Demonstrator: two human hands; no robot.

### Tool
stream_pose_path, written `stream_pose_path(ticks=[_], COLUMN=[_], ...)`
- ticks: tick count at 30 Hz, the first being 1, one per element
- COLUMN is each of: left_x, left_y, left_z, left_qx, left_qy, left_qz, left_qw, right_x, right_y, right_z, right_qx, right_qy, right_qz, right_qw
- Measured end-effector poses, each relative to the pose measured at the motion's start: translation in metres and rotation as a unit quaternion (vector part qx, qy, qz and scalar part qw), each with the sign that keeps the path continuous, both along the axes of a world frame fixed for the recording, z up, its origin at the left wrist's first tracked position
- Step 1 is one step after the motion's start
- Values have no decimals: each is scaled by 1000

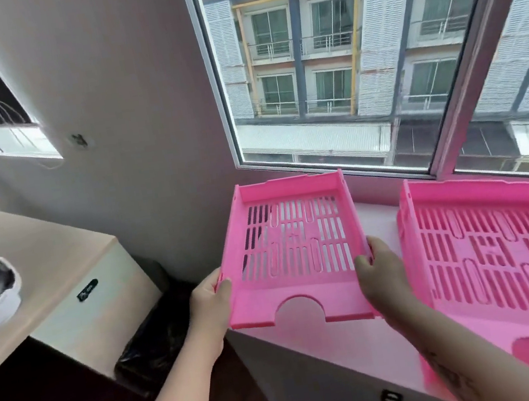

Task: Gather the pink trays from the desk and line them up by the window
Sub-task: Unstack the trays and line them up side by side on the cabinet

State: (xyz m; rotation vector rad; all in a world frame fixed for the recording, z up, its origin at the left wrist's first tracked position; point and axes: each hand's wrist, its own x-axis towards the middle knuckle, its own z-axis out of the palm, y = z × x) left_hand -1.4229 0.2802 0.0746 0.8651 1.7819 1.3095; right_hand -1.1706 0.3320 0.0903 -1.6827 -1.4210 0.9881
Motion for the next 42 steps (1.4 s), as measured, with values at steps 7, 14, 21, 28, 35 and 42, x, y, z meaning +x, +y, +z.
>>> stream_pose_path(ticks=[7,14,21,28,35,42], left_x=[-16,-26,-1,120,235,284], left_y=[5,14,61,71,60,44], left_z=[-38,-40,30,39,30,13], left_qx=[-31,-50,52,76,29,-34], left_qy=[-28,-9,68,96,93,107], left_qz=[-47,-13,52,-75,-171,-217], left_qw=[998,999,995,990,980,970], right_x=[-20,-26,-5,92,223,284], right_y=[-10,-5,30,18,-23,-50], right_z=[-48,-44,19,65,53,21], right_qx=[-46,-46,58,87,47,-13], right_qy=[-64,-82,-65,-47,-143,-163], right_qz=[-44,-51,-63,-111,-167,-166], right_qw=[996,994,994,989,974,972])
